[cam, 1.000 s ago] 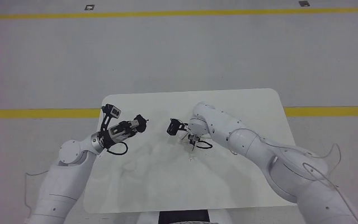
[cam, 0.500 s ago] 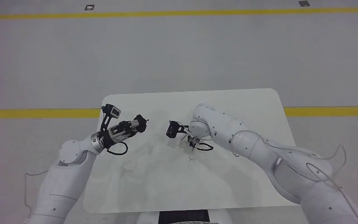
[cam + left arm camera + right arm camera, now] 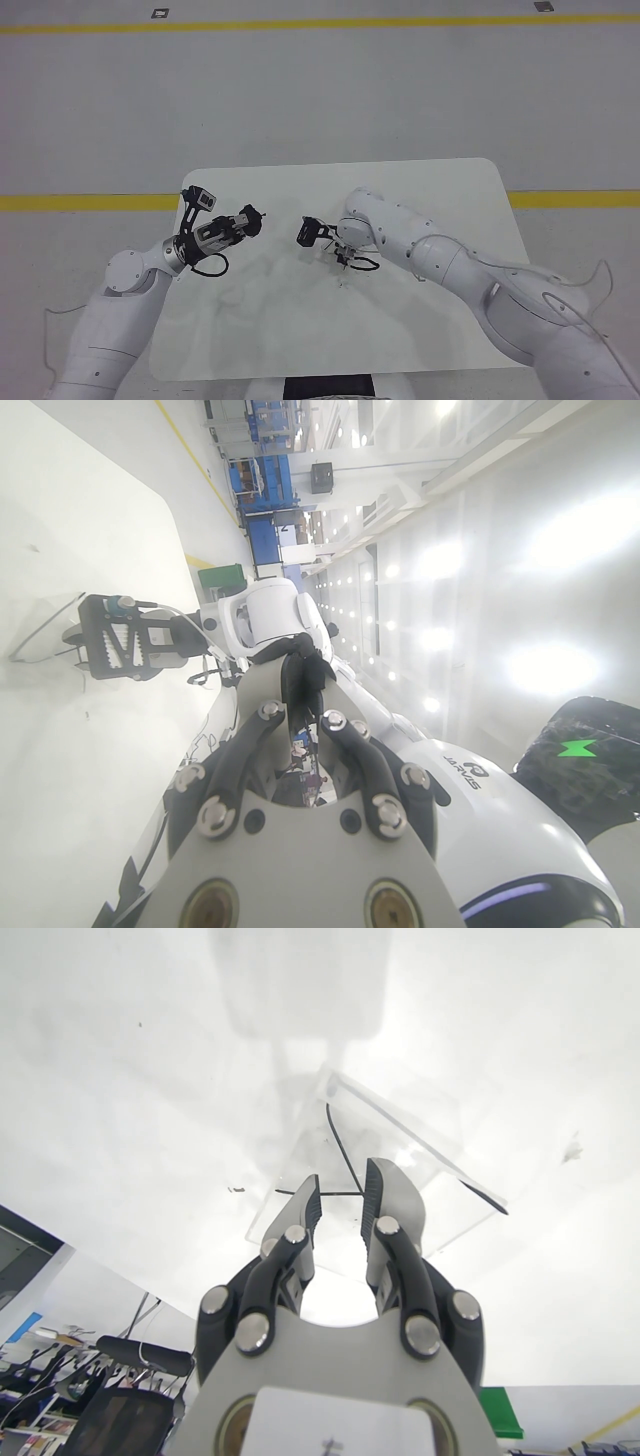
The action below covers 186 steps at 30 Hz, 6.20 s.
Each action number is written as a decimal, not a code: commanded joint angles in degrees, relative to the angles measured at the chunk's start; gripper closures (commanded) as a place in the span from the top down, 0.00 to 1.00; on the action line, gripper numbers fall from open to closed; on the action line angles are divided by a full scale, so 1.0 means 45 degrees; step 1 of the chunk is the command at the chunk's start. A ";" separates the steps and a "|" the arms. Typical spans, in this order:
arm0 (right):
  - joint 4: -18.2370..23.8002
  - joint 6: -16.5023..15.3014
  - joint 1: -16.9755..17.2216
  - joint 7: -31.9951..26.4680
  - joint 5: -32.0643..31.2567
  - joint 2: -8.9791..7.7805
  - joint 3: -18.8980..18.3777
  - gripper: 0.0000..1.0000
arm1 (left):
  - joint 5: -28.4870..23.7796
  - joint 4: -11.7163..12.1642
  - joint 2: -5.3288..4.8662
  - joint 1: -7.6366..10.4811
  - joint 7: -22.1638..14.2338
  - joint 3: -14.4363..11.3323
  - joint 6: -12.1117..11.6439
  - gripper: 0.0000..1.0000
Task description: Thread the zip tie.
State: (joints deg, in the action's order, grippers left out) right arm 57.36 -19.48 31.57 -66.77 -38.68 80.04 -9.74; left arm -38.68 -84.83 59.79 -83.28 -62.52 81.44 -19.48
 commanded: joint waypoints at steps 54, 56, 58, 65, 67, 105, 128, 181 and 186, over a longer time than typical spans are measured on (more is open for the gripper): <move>0.1302 0.0000 -0.0698 -0.0648 0.1065 -0.0752 -0.0017 0.00 | 0.0000 0.0000 0.0000 0.0000 0.0000 0.0000 0.0000 0.00; 0.1386 0.0000 -0.0818 -0.0170 0.1449 -0.0994 -0.0069 0.00 | 0.0000 0.0000 0.0000 0.0000 0.0000 0.0000 0.0000 0.00; 0.1553 0.0000 -0.0921 0.0375 0.1851 -0.1328 -0.0223 0.00 | 0.0000 0.0000 0.0000 0.0000 0.0000 0.0000 0.0000 0.00; 0.2690 0.0000 -0.0654 0.2005 0.3088 -0.2742 -0.1196 0.00 | 0.0000 0.0000 0.0000 0.0000 0.0000 0.0000 0.0000 0.00; 0.3131 0.0000 -0.0435 0.2438 0.3315 -0.3133 -0.1530 0.00 | 0.0000 0.0000 0.0000 0.0000 0.0000 0.0000 0.0000 0.00; 0.6595 0.0000 0.5335 1.0566 0.7325 -0.5075 -0.6433 0.00 | 0.0778 0.0532 -0.0003 -0.0668 0.0519 -0.0676 0.0000 0.00; 0.6923 0.1678 0.6603 1.5338 0.4973 -0.4148 -0.5506 0.00 | 0.1187 0.0270 0.0558 -0.1247 0.3871 -0.1640 0.0000 0.00; 0.6684 0.3047 0.8039 1.7798 0.3595 -0.2702 -0.5429 0.00 | 0.0912 0.0907 0.1237 -0.1080 0.4370 -0.1952 0.0000 0.00; 0.6821 0.3209 0.8206 1.7700 0.3475 -0.2610 -0.5504 0.00 | 0.0912 0.0907 0.1237 -0.1080 0.4370 -0.1952 0.0000 0.00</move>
State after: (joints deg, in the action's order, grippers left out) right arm 87.95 -5.28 68.37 12.92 -22.92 68.18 -34.43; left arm -34.58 -80.75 65.35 -88.13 -42.85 72.65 -19.48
